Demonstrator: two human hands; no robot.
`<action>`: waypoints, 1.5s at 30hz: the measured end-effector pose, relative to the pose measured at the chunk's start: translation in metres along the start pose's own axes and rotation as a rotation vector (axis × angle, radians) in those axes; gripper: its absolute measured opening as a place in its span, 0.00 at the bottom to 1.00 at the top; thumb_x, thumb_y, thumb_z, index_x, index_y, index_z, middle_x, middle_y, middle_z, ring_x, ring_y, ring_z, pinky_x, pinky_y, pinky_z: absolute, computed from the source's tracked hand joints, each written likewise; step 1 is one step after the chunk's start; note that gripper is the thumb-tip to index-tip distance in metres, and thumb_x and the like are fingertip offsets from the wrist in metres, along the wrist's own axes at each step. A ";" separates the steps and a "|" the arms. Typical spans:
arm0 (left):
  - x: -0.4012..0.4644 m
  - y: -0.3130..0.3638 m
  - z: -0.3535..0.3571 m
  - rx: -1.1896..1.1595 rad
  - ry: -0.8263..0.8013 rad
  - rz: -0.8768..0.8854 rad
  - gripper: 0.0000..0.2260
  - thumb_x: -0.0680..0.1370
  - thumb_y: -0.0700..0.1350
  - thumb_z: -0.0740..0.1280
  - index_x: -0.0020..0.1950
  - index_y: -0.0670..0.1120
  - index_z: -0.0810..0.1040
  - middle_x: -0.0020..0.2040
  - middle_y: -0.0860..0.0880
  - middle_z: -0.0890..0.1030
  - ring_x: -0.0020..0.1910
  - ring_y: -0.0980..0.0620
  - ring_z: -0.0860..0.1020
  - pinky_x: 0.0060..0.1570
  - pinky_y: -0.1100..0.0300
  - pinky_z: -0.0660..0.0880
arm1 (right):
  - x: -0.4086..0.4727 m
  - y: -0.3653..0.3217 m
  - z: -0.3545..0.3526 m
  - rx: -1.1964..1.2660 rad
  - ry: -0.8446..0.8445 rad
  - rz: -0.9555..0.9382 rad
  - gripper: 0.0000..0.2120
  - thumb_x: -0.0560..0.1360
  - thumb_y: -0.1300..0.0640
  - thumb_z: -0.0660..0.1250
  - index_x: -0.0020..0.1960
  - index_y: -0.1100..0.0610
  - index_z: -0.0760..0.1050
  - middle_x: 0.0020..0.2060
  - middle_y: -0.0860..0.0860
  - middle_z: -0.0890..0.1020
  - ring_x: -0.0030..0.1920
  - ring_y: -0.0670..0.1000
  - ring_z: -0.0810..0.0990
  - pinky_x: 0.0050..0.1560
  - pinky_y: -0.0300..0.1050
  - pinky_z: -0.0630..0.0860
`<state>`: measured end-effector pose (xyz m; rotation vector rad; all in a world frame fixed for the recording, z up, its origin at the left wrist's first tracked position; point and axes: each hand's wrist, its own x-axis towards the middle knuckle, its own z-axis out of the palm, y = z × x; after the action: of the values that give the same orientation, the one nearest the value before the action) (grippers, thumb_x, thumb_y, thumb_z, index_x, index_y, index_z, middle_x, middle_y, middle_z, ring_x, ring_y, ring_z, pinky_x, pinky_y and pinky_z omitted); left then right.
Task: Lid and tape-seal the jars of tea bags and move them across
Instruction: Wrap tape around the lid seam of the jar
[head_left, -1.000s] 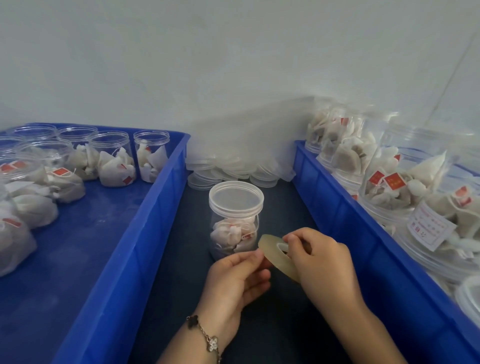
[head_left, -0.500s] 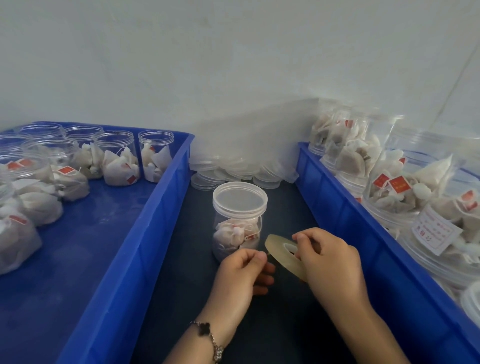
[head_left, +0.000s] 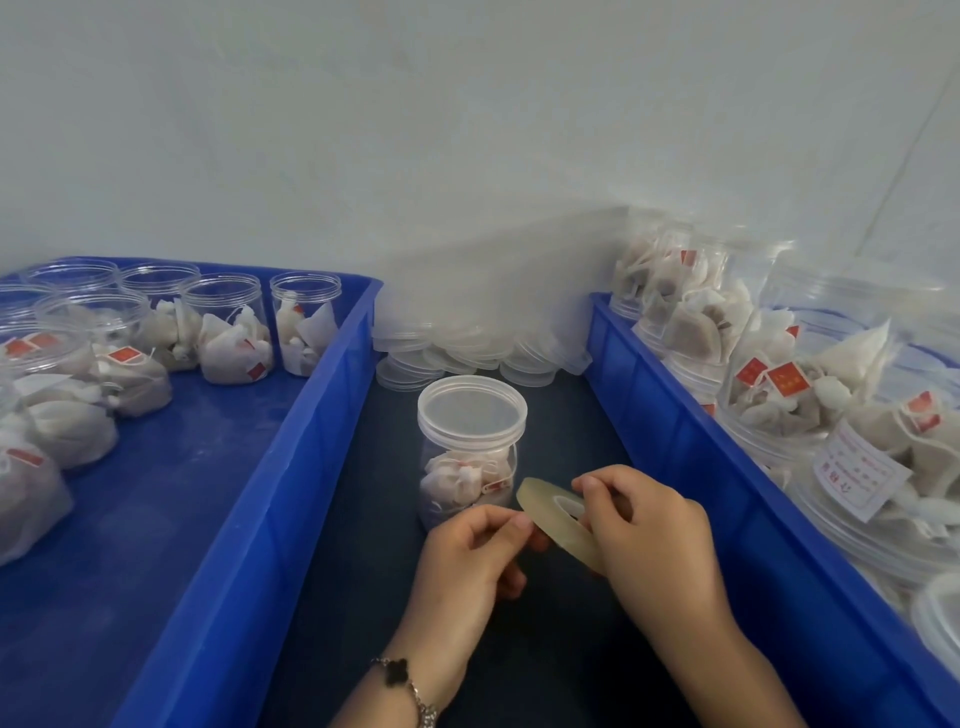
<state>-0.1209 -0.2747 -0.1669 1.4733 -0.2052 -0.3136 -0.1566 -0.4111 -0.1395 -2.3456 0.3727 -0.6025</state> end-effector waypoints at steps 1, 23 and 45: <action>0.000 0.000 0.000 0.006 0.008 0.008 0.07 0.78 0.43 0.65 0.47 0.45 0.82 0.40 0.52 0.84 0.28 0.60 0.75 0.33 0.66 0.75 | 0.000 0.001 0.000 0.003 0.007 0.001 0.06 0.78 0.51 0.61 0.44 0.42 0.74 0.35 0.40 0.78 0.35 0.43 0.78 0.35 0.42 0.80; 0.003 0.004 -0.019 0.197 0.236 0.146 0.10 0.75 0.39 0.64 0.34 0.45 0.78 0.33 0.48 0.80 0.32 0.57 0.78 0.37 0.59 0.76 | 0.008 0.006 0.000 -0.198 -0.444 0.024 0.27 0.71 0.28 0.48 0.69 0.32 0.54 0.39 0.43 0.79 0.41 0.40 0.76 0.39 0.39 0.71; -0.002 -0.002 -0.016 0.421 0.173 0.435 0.05 0.72 0.45 0.68 0.37 0.53 0.79 0.34 0.56 0.81 0.31 0.59 0.80 0.32 0.67 0.75 | 0.002 -0.003 0.008 -0.066 -0.423 -0.329 0.02 0.73 0.53 0.70 0.45 0.47 0.81 0.38 0.37 0.78 0.46 0.36 0.74 0.48 0.27 0.68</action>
<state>-0.1180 -0.2590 -0.1702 1.8098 -0.4630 0.2233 -0.1501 -0.4055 -0.1427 -2.5370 -0.1915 -0.2274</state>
